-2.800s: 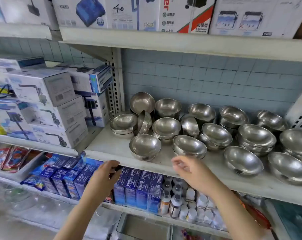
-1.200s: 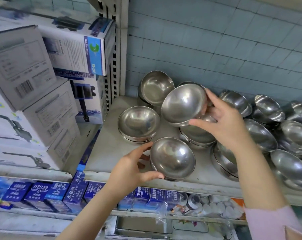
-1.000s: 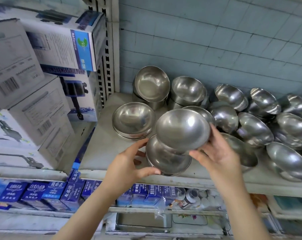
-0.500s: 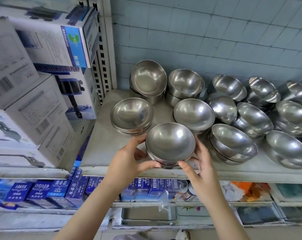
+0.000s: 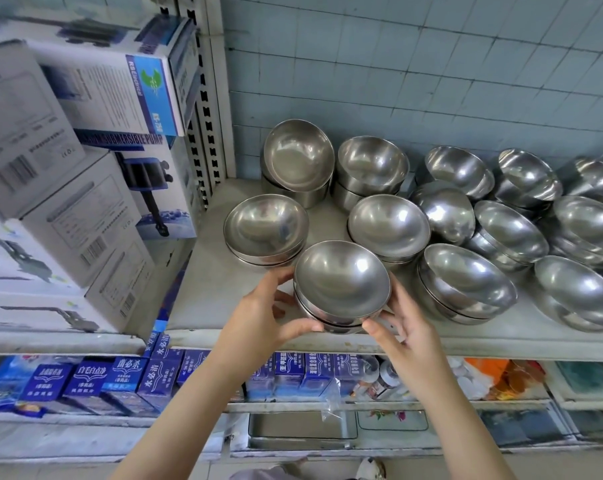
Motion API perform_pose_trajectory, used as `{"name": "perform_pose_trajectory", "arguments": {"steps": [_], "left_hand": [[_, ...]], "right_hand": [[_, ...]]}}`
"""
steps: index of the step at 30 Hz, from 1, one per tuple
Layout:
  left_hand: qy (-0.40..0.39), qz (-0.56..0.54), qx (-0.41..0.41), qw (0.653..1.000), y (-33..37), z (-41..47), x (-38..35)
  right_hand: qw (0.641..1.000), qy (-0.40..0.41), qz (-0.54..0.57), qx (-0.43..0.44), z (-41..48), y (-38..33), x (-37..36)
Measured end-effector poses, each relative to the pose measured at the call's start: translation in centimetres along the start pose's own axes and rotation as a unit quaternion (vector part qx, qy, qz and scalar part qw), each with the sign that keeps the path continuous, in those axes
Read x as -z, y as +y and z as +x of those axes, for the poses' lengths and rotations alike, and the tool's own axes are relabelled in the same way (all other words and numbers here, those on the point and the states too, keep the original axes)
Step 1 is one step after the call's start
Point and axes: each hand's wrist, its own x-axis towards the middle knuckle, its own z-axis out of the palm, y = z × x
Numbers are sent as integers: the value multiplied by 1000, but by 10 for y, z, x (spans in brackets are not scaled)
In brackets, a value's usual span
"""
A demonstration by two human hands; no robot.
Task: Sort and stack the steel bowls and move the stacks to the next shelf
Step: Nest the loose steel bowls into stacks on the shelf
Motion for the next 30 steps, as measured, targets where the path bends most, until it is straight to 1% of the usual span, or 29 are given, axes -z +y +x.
{"name": "perform_pose_trajectory", "arguments": {"steps": [1, 2, 3, 5, 6, 7, 8, 11, 13, 14, 19, 25, 28, 30], "left_hand": [[22, -5, 4, 1000, 1, -3, 2], [65, -19, 12, 998, 4, -7, 6], [127, -25, 13, 992, 6, -11, 11], [251, 1, -10, 968, 9, -12, 25], [285, 10, -17, 958, 8, -10, 33], [291, 8, -12, 957, 4, -4, 40], [272, 2, 3, 962, 1, 4, 47], [153, -28, 57, 986, -7, 30, 59], [107, -36, 63, 992, -9, 42, 61], [102, -32, 64, 992, -11, 46, 61], [130, -25, 65, 989, -17, 49, 66], [181, -7, 51, 982, -9, 44, 70], [186, -16, -4, 982, 6, 38, 76], [166, -33, -32, 985, 18, 34, 78]], "right_hand": [[1000, -12, -5, -7, 0, 1, 1], [1000, -22, -15, -10, 1, 1, 2], [999, -27, -27, -12, 1, 1, 2], [999, -21, -38, -18, 2, 1, 1], [999, -15, -42, -22, 4, -1, -1], [999, -12, -46, -24, 5, -3, -2], [998, -13, -51, -26, 7, -4, -3], [997, -25, -64, -32, 16, -8, -3], [996, -34, -69, -34, 22, -11, -3], [996, -36, -71, -34, 24, -11, -3], [995, -42, -82, -26, 35, -15, -9], [996, -30, -76, -22, 46, -15, -15], [998, -25, -60, -25, 46, -12, -17], [998, -21, -53, -27, 48, -9, -18]]}}
